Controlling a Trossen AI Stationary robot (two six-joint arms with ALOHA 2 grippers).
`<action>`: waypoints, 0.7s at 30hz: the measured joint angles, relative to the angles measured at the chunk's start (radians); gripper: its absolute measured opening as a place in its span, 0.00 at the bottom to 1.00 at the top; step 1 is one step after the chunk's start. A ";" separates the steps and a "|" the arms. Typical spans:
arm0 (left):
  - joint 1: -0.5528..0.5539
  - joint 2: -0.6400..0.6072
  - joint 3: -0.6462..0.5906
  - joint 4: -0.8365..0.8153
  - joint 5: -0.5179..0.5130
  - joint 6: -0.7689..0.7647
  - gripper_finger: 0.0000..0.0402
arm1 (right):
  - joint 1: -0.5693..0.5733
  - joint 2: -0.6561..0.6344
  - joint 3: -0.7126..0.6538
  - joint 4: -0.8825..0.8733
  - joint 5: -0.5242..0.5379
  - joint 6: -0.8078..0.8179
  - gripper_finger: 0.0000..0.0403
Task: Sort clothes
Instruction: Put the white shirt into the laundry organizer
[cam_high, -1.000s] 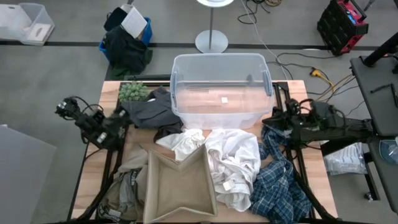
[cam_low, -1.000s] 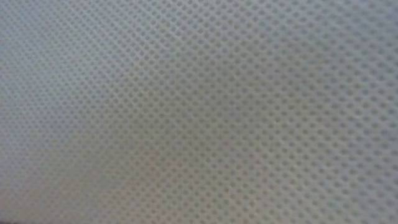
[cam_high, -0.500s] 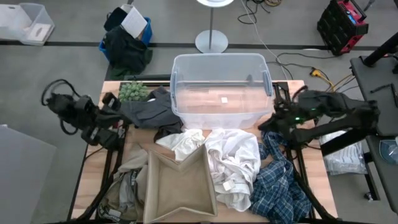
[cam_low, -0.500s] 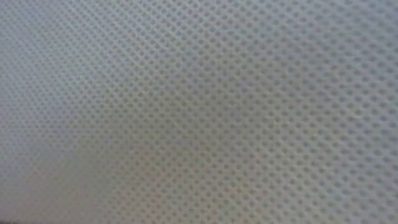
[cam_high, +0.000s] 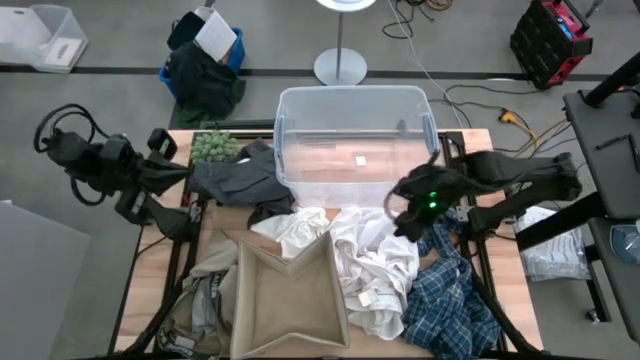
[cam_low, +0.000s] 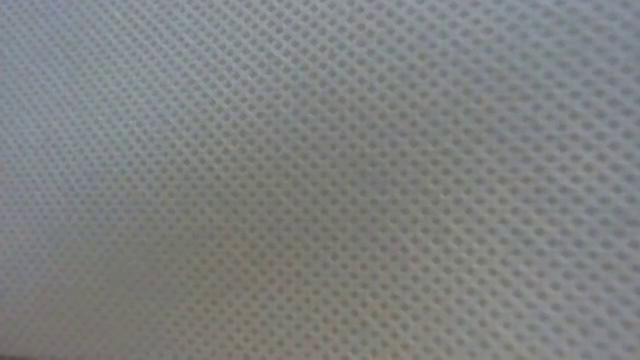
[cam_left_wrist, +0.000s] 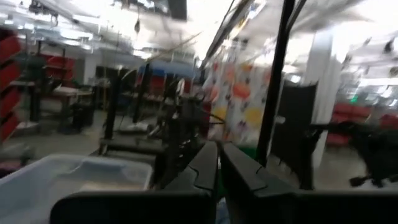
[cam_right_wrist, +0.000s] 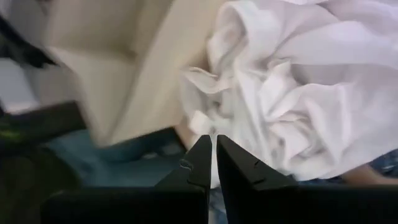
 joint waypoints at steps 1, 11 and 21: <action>0.000 0.009 0.004 -0.025 -0.017 -0.003 0.00 | 0.014 0.022 -0.004 -0.021 -0.002 -0.022 0.04; 0.000 0.055 -0.010 -0.123 -0.103 -0.061 0.00 | 0.163 0.326 -0.081 -0.352 0.094 -0.067 0.04; 0.000 0.058 -0.010 -0.122 -0.102 -0.071 0.00 | 0.248 0.312 -0.097 0.168 0.161 -0.042 0.04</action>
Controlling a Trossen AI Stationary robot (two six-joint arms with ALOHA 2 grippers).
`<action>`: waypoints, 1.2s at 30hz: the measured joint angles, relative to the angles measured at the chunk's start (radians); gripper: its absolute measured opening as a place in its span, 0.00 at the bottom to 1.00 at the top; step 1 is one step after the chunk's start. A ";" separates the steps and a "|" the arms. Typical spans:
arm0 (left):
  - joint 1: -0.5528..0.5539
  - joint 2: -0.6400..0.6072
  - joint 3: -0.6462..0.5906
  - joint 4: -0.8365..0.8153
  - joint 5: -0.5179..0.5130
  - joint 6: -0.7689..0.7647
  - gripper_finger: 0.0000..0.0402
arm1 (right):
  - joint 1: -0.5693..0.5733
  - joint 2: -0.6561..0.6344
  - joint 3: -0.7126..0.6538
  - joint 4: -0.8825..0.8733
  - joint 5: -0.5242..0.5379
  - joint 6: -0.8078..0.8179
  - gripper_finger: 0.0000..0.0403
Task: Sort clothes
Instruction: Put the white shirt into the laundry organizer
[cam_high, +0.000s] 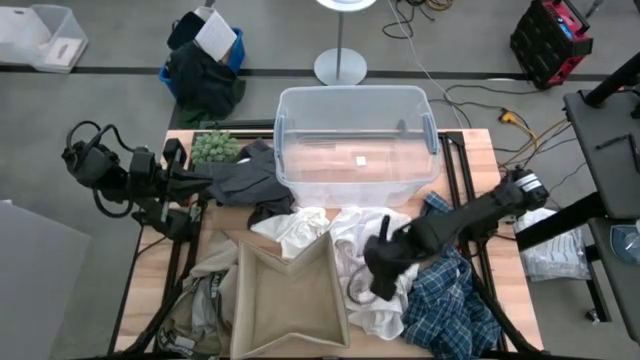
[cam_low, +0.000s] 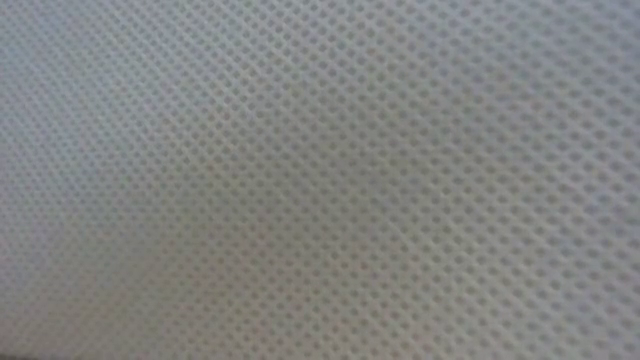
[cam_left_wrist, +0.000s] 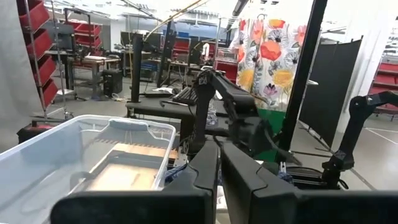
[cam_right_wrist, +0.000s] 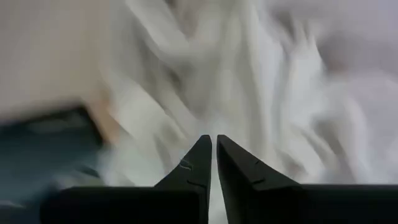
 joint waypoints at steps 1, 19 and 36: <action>0.000 0.000 0.000 0.000 0.000 0.001 0.00 | -0.003 -0.015 0.002 0.025 0.004 0.021 0.05; 0.000 0.019 0.000 0.009 -0.063 0.031 0.00 | -0.004 0.089 -0.096 0.006 0.162 -0.165 0.69; 0.000 0.058 0.000 0.088 -0.069 0.037 0.00 | 0.115 -0.185 0.178 -0.001 0.506 -0.110 0.03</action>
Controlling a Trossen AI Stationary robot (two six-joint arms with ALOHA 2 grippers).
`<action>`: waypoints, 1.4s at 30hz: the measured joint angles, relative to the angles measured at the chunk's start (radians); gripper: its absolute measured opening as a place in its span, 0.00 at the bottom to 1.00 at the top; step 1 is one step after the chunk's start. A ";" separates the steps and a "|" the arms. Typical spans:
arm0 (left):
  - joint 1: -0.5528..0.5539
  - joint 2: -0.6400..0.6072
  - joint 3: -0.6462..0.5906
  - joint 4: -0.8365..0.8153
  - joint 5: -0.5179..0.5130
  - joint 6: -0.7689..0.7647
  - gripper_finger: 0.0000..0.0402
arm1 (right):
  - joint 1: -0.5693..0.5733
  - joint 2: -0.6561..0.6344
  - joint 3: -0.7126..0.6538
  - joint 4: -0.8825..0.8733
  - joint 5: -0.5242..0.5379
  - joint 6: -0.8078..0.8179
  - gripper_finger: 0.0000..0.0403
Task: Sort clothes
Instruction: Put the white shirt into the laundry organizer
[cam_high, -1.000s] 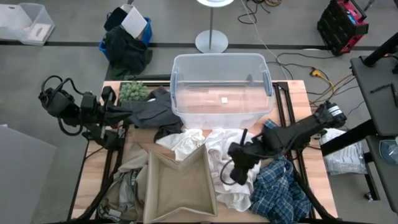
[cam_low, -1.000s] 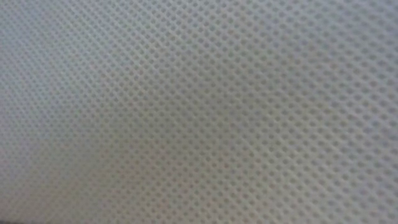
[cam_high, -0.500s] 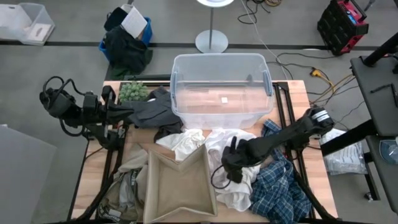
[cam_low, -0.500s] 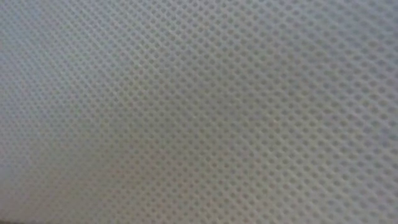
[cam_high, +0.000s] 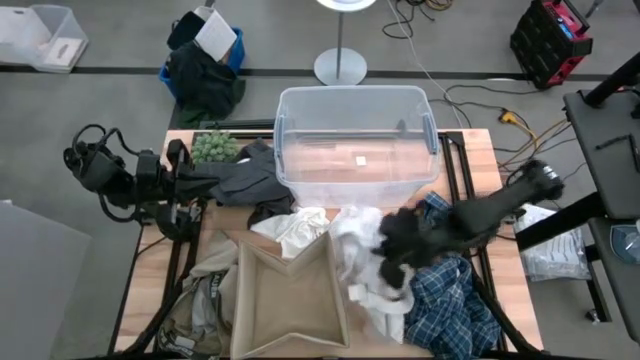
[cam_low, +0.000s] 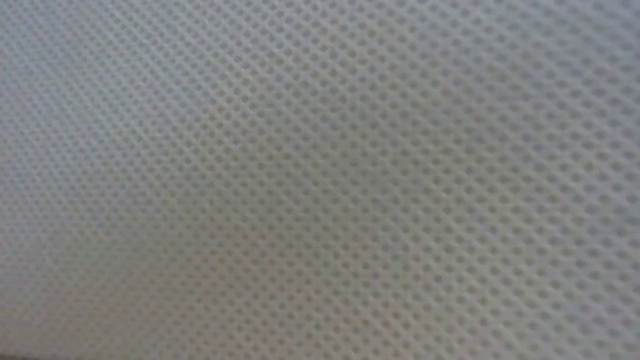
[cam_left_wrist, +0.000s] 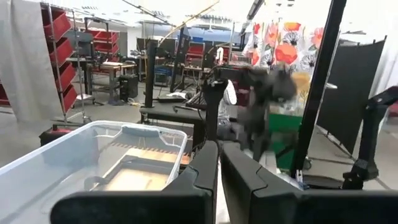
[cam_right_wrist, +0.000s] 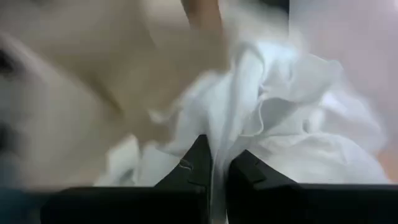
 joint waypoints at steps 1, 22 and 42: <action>0.000 0.001 0.000 0.014 -0.001 0.001 0.00 | 0.022 -0.029 0.029 0.039 0.065 -0.038 0.03; 0.000 -0.010 0.002 0.484 -0.004 0.235 0.00 | -0.013 0.225 0.607 0.819 -0.121 -0.899 0.03; 0.000 -0.081 0.002 0.602 -0.004 0.233 0.00 | -0.153 0.590 0.699 0.317 -0.285 -0.507 0.03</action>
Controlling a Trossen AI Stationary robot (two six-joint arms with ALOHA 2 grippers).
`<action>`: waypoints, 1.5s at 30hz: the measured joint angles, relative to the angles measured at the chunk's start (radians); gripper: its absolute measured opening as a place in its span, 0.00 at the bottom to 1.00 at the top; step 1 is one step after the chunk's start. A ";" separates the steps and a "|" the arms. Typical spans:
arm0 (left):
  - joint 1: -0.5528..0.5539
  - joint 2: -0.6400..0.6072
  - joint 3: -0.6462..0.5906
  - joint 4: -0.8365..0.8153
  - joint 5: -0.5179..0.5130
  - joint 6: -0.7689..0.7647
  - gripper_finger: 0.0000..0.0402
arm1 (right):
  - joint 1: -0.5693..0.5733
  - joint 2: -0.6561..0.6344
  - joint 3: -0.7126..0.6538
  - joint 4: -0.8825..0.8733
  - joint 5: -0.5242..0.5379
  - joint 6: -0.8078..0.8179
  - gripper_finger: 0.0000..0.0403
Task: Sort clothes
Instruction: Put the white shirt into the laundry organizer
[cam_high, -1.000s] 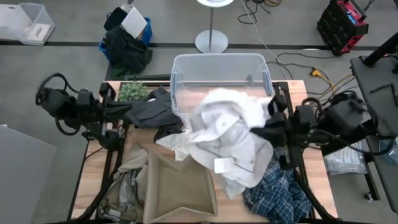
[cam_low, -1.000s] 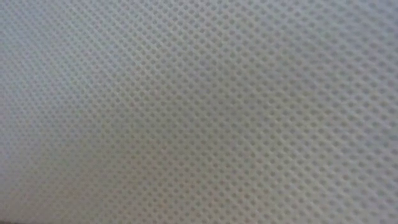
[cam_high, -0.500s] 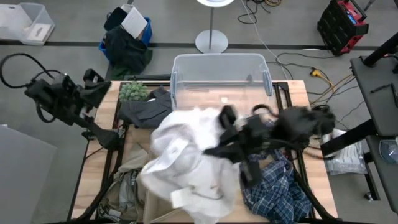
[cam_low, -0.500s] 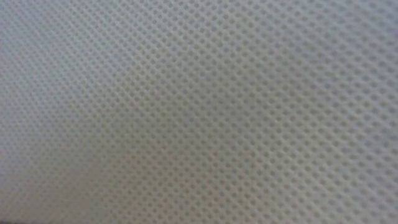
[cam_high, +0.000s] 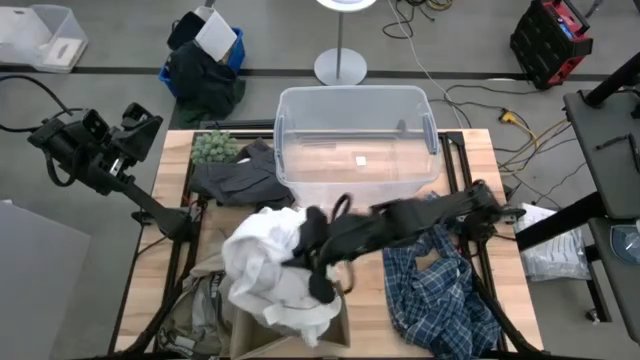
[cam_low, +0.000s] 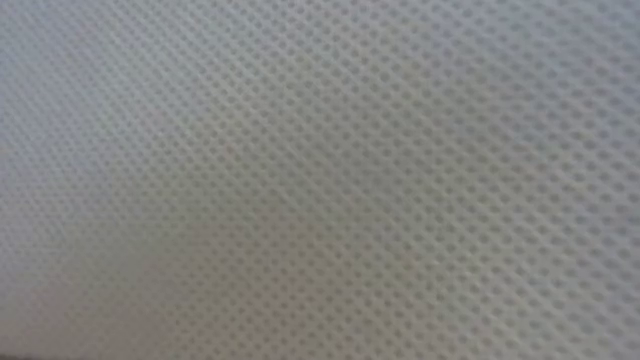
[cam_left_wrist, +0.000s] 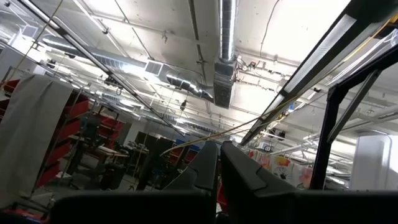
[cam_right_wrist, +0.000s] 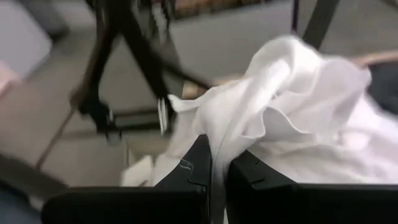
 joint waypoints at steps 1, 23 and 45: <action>0.000 0.000 0.000 0.000 0.000 -0.004 0.00 | 0.001 0.023 0.000 -0.007 -0.021 -0.003 0.03; 0.000 -0.024 -0.001 -0.466 -0.085 -0.362 0.00 | 0.012 0.117 0.109 -0.479 -0.283 0.108 0.30; 0.000 0.062 -0.006 -0.647 -0.056 -0.443 0.00 | -0.068 0.173 0.093 -0.457 0.134 -0.007 0.03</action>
